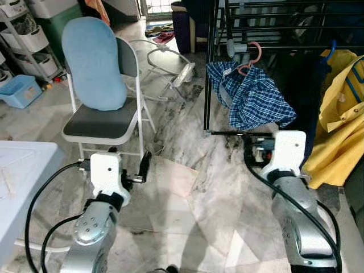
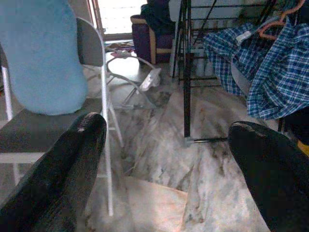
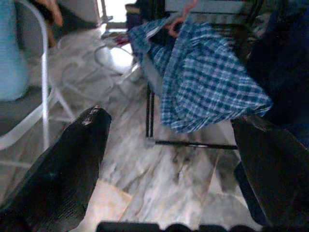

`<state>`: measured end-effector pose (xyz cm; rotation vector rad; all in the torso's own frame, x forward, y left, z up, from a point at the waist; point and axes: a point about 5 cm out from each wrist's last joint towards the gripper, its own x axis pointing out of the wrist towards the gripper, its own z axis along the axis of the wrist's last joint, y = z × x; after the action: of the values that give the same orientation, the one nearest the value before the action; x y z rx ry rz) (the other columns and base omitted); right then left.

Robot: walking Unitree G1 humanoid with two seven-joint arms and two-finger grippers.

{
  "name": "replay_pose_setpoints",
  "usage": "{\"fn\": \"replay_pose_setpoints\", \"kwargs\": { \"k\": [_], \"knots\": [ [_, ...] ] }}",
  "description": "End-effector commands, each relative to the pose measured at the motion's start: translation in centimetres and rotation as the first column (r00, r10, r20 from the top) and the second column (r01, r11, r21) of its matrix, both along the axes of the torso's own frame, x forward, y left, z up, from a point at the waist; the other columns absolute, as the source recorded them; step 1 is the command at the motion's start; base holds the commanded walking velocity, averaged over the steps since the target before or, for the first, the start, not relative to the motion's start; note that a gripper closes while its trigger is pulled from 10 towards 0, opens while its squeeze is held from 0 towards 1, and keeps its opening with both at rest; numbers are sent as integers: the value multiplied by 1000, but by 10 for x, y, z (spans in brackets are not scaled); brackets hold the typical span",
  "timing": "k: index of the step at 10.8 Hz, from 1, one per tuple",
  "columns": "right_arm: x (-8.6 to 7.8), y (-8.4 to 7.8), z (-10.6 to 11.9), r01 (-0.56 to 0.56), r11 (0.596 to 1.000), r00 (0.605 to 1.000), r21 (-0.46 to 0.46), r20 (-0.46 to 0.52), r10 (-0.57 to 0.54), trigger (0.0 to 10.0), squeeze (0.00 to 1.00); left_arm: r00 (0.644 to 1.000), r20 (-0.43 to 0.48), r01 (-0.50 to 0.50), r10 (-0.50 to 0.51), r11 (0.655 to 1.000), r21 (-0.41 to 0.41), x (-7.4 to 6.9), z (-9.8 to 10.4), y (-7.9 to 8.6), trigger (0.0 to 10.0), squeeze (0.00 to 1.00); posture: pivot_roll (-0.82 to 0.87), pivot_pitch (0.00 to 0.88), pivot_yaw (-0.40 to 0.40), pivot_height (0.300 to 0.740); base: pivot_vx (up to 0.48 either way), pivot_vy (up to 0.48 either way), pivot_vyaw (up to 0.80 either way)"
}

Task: Hang hanger

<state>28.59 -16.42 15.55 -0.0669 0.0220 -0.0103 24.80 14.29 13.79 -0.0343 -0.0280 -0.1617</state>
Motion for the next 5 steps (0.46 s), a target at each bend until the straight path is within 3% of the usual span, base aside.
{"fn": "replay_pose_setpoints", "kwargs": {
  "k": [1,4,5],
  "knots": [
    [-3,1,-4,-21,1000,1000,18,-17,21,10000,0,1000,-6,6,-6,1000,4,1,-2,1,10000,0,-88,85,93,740,0,0,0],
    [-2,-7,-10,16,1000,999,-11,-44,-16,10000,0,1000,0,17,-17,1000,-8,2,-1,1,10000,0,-93,88,98,740,0,0,0],
    [1,-3,-9,16,998,999,-67,-46,-19,10000,0,1000,0,17,-17,1000,-10,3,-1,0,10000,0,-95,96,95,740,0,0,0]
  ]
}}
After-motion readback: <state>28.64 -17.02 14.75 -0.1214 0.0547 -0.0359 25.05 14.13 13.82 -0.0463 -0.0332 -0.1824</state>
